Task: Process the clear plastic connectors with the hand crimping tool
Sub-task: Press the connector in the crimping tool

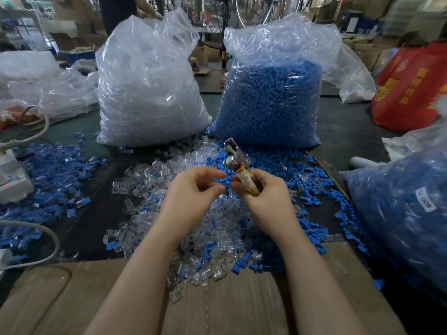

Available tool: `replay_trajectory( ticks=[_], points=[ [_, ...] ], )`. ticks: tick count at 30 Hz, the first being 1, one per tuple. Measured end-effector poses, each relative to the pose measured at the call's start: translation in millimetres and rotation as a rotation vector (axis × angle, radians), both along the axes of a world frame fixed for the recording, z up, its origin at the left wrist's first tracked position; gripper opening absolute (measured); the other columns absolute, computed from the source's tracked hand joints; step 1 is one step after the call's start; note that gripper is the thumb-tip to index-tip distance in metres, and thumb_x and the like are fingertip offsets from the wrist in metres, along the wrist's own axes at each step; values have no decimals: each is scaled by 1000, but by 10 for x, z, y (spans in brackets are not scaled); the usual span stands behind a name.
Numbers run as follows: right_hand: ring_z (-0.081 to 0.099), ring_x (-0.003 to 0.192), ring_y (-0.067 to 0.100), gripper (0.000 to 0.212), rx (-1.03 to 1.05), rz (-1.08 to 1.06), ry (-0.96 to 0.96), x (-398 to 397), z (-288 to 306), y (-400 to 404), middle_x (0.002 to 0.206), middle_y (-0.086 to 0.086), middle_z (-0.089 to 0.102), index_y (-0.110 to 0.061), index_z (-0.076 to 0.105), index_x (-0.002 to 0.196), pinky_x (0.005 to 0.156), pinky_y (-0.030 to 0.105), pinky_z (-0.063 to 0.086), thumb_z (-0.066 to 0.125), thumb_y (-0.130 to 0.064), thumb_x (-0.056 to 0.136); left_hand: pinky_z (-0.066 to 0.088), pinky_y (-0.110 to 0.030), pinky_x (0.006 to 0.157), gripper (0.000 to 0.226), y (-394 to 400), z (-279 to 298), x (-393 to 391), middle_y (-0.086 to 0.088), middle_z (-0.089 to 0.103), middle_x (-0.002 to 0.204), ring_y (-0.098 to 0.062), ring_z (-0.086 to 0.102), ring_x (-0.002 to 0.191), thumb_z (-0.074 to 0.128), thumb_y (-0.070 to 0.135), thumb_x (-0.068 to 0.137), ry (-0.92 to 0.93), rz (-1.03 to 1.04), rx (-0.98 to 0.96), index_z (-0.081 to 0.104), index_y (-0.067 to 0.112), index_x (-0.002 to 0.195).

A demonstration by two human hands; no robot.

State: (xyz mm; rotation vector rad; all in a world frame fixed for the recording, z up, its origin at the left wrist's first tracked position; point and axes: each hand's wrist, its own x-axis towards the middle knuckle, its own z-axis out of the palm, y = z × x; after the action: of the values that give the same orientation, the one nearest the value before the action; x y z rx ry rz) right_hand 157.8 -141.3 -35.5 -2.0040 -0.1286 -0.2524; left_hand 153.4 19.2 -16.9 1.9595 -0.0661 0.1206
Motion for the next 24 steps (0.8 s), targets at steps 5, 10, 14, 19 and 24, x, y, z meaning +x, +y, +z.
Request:
replay_trajectory(
  ticks=[5, 10, 14, 19, 24],
  points=[
    [60, 72, 29, 20, 22, 50, 12, -23, 17, 27, 74, 5, 66, -15, 68, 84, 66, 47, 50, 75, -34, 85, 58, -47, 81, 20, 1, -10, 1, 10, 74, 75, -23, 71, 79, 70, 12, 88, -18, -25, 2, 67, 31, 94],
    [49, 61, 16, 20, 52, -27, 10, -6, -15, 19, 76, 9, 65, -10, 60, 86, 59, 38, 45, 71, -27, 87, 45, -23, 59, 11, 87, -66, 41, 8, 68, 78, -4, 57, 61, 74, 26, 86, -33, 8, 162, 65, 33, 88],
    [49, 60, 24, 20, 114, -73, 7, 5, -40, -10, 84, 13, 68, -8, 56, 88, 60, 41, 47, 68, -23, 88, 46, -25, 61, 7, 179, -62, 44, 9, 62, 84, -4, 53, 61, 75, 33, 82, 95, -152, 368, 68, 34, 82],
    [56, 63, 15, 10, 63, -121, 1, 39, -68, -18, 68, -5, 63, -20, 66, 86, 69, 45, 53, 71, -29, 87, 34, -8, 54, 27, 200, -18, 38, 20, 59, 87, 14, 53, 63, 74, 52, 78, 126, -300, 496, 71, 37, 100],
    [58, 69, 9, 13, 30, -157, 3, 48, -74, -16, 72, -10, 63, -27, 61, 88, 68, 38, 51, 73, -33, 87, 40, -5, 61, 36, 220, -2, 27, 23, 63, 88, 14, 57, 74, 83, 49, 69, 120, -329, 474, 72, 37, 102]
  ],
)
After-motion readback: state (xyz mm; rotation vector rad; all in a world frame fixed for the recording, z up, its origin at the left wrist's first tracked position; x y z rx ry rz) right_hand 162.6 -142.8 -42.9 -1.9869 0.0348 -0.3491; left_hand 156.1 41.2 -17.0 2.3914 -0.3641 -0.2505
